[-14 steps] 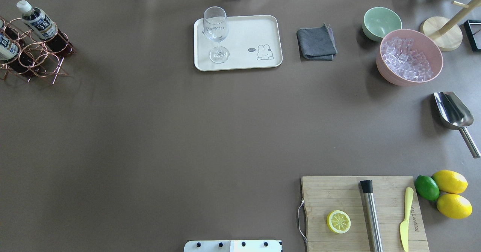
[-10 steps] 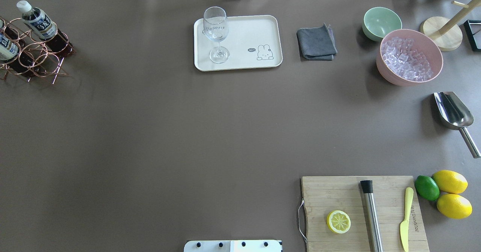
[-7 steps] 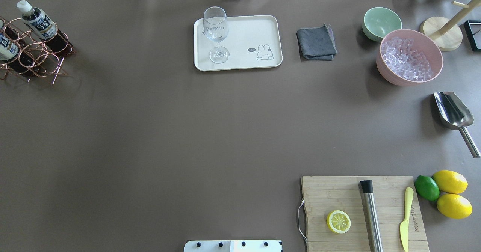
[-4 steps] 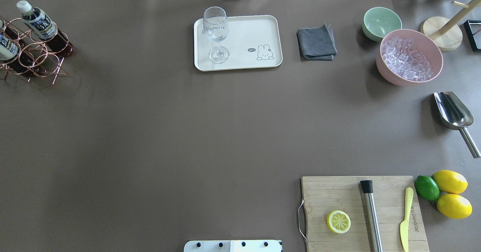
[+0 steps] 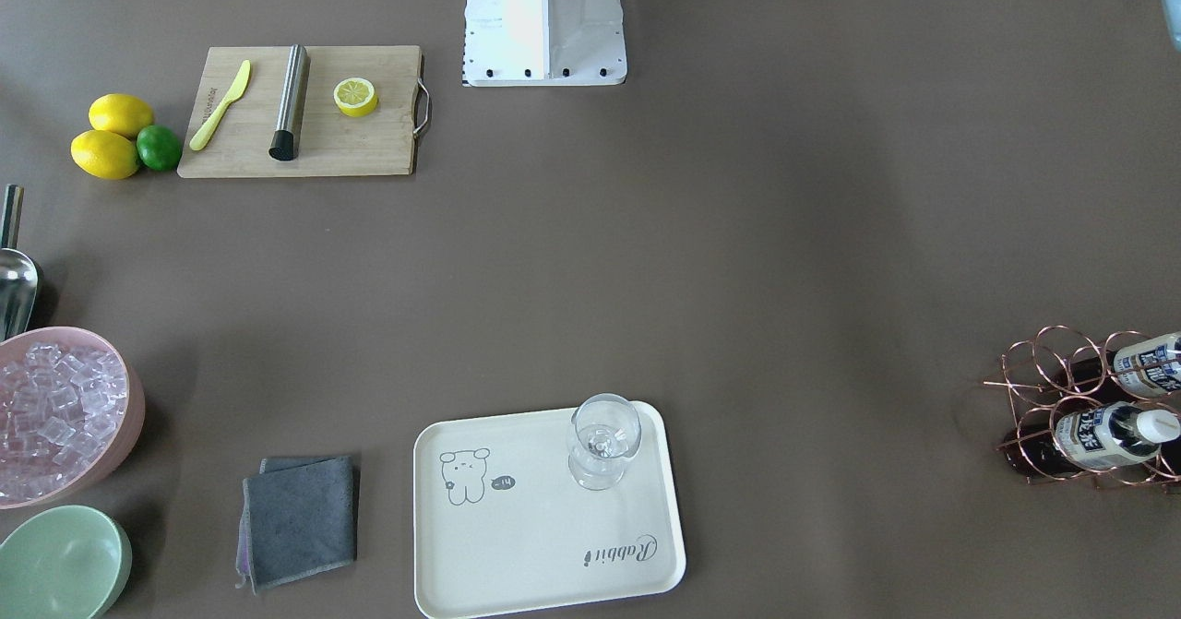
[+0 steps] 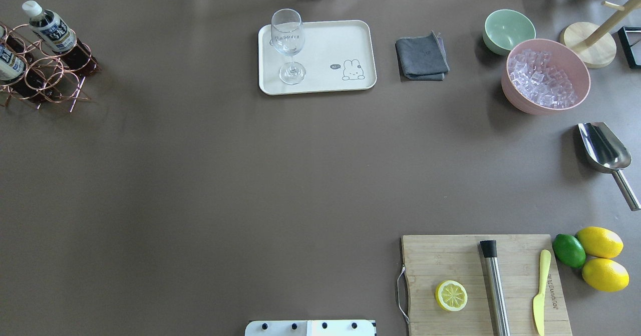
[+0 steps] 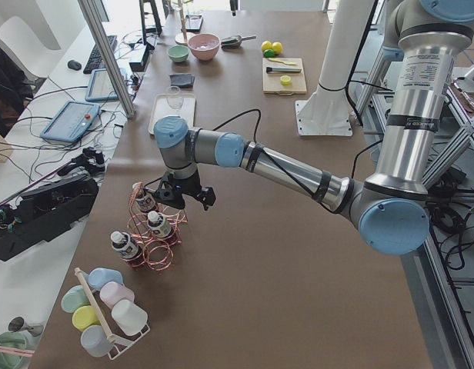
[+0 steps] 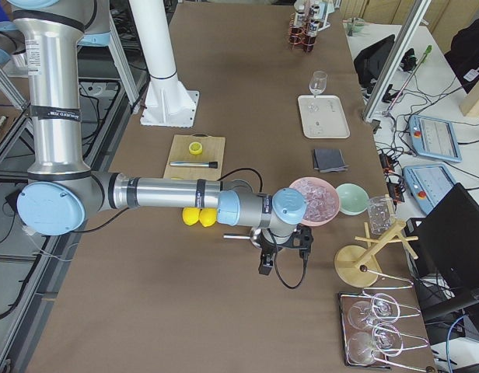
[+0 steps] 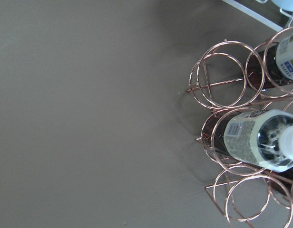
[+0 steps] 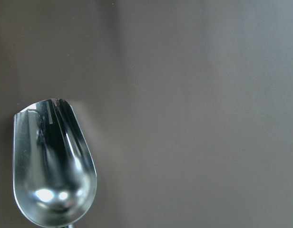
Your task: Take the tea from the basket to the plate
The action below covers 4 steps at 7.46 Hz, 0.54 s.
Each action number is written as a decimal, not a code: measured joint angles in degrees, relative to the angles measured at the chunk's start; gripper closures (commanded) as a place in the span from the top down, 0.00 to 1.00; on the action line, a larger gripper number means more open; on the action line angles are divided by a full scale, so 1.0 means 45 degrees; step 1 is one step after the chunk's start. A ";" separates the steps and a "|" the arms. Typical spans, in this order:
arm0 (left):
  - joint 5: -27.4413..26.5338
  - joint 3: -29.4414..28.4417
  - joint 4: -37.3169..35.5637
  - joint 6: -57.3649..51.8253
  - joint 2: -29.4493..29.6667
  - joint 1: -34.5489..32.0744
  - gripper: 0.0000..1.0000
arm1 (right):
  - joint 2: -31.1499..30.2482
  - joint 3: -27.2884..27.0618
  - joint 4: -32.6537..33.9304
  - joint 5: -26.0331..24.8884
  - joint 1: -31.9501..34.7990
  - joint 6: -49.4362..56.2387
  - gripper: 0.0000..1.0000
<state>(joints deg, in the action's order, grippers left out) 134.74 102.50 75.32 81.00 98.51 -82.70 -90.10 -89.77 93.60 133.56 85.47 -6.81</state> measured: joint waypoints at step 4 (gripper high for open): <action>-0.0595 -0.0165 -0.1209 0.1642 0.0875 -0.0639 0.98 | -0.0008 -0.0212 0.0000 -0.0132 0.0028 0.0051 1.00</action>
<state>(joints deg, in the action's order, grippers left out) 132.06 101.76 69.88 88.39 102.45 -85.58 -90.13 -90.72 93.60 132.97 85.60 -6.58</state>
